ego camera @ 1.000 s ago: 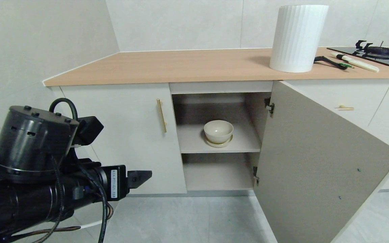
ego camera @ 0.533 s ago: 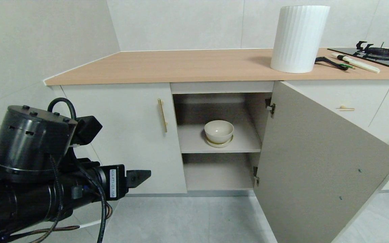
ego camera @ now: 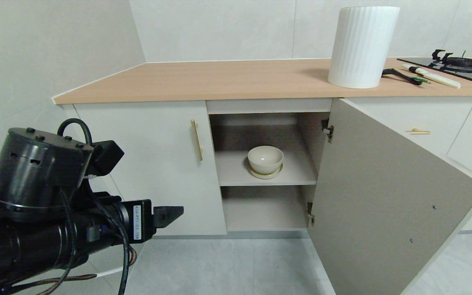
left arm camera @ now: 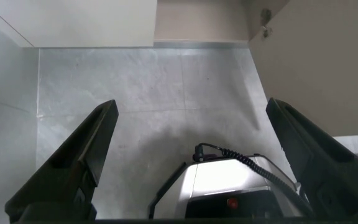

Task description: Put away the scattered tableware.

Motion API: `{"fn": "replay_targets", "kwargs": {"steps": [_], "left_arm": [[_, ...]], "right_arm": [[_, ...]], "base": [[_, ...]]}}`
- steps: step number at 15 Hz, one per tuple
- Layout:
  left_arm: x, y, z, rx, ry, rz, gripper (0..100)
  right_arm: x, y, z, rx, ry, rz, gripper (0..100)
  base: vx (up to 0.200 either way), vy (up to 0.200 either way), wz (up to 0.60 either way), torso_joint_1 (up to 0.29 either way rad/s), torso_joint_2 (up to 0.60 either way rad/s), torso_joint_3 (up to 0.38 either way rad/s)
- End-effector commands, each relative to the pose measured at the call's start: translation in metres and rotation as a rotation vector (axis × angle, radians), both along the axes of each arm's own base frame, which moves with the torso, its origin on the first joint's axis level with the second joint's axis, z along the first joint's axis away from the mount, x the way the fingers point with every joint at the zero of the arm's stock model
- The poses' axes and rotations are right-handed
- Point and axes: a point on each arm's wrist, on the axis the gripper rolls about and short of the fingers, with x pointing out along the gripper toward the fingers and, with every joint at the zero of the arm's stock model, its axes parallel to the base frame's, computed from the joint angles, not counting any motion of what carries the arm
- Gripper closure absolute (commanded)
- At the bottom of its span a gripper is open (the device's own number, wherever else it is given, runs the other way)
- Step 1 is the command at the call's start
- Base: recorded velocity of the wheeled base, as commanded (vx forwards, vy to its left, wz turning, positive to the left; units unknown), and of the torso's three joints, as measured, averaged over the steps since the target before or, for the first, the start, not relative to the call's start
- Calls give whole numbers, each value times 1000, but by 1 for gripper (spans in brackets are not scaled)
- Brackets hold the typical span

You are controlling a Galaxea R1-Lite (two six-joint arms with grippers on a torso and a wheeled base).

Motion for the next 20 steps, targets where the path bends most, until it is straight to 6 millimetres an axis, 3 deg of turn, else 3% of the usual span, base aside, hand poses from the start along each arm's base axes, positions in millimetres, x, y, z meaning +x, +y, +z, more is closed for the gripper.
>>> {"fn": "replay_targets", "kwargs": {"steps": [1,7,10,14,20], "left_arm": [[0,0,0,0,0,0,0],[0,0,0,-1,-1,0,0],[0,0,1,-1,-3,1,0],[-1,1,1,-4,-5,0,0],[-1,1,3,-7,-10,2,0]], "right_arm": [[4,5,-9,1,33,24,0],[1,30,-15,37,37,105,0],[-2,54,-17,92,29,166,0],[-2,71,-23,127,40,206,0],[10,111,-51,208,-15,306,0]], "base": [[0,0,0,0,0,0],[0,0,0,0,0,0],[0,0,0,0,0,0],[0,0,0,0,0,0],[0,0,0,0,0,0]]}}
